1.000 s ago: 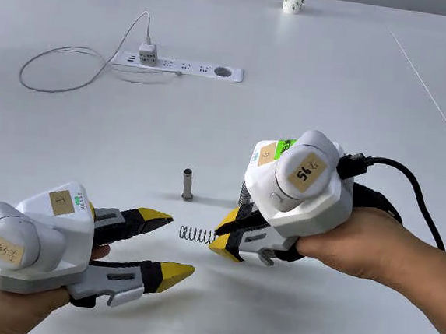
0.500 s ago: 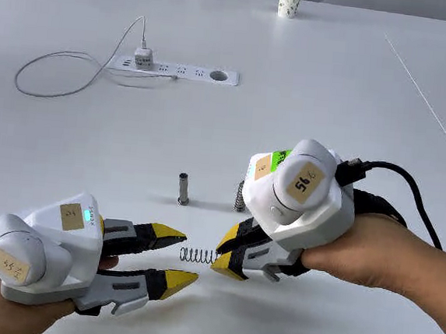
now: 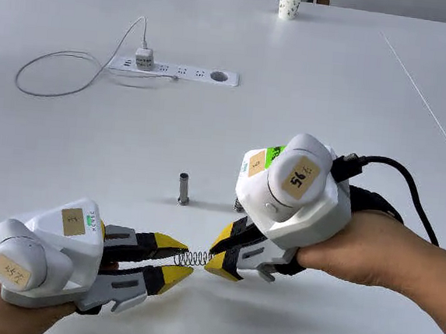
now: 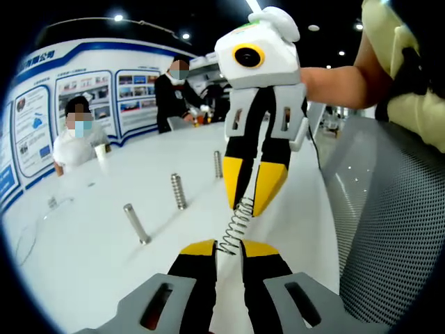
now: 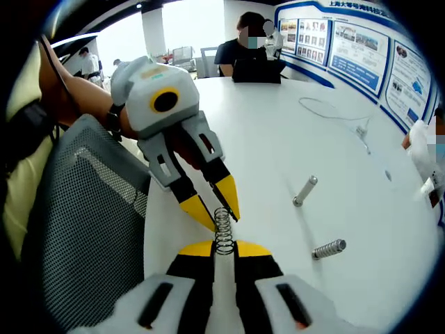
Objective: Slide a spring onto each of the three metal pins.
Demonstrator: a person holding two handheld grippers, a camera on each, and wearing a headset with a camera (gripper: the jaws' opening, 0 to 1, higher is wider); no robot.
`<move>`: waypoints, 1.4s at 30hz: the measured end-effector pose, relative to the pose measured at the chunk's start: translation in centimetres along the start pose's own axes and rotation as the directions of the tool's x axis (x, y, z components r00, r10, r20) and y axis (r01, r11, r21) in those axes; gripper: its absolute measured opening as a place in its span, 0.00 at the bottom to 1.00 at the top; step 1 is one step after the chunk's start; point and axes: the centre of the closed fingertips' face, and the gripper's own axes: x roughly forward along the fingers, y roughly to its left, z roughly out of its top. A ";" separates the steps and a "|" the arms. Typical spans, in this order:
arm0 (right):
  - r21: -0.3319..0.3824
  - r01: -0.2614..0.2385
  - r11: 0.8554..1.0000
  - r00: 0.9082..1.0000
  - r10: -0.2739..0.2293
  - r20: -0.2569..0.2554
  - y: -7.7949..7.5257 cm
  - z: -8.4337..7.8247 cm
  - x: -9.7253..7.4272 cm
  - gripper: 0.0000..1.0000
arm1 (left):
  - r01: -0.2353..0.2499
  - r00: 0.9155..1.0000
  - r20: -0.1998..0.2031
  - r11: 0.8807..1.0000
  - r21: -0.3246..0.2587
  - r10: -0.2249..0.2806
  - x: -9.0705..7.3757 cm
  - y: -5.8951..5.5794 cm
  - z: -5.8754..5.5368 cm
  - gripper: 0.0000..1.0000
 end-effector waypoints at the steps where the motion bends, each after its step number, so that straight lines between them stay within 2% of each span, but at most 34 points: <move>1: 0.000 0.000 1.000 1.000 0.000 0.003 0.0 0.1 0.0 0.11 | -0.002 1.000 -0.001 1.000 -0.001 0.002 0.0 0.0 -0.1 0.13; 22: -0.004 0.005 1.000 0.995 -0.005 0.095 -0.1 3.0 -0.5 0.12 | 0.004 1.000 0.005 1.000 -0.017 -0.004 0.2 -0.2 0.0 0.12; 34: -0.017 0.016 1.000 0.992 -0.014 0.129 -0.1 4.1 -0.5 0.12 | 0.018 1.000 0.023 1.000 -0.024 -0.018 0.5 -0.6 0.7 0.11; 42: -0.021 0.025 0.999 0.990 -0.022 0.142 -0.1 4.4 -0.5 0.12 | 0.017 0.999 0.027 0.999 -0.027 -0.017 0.5 -0.6 0.8 0.11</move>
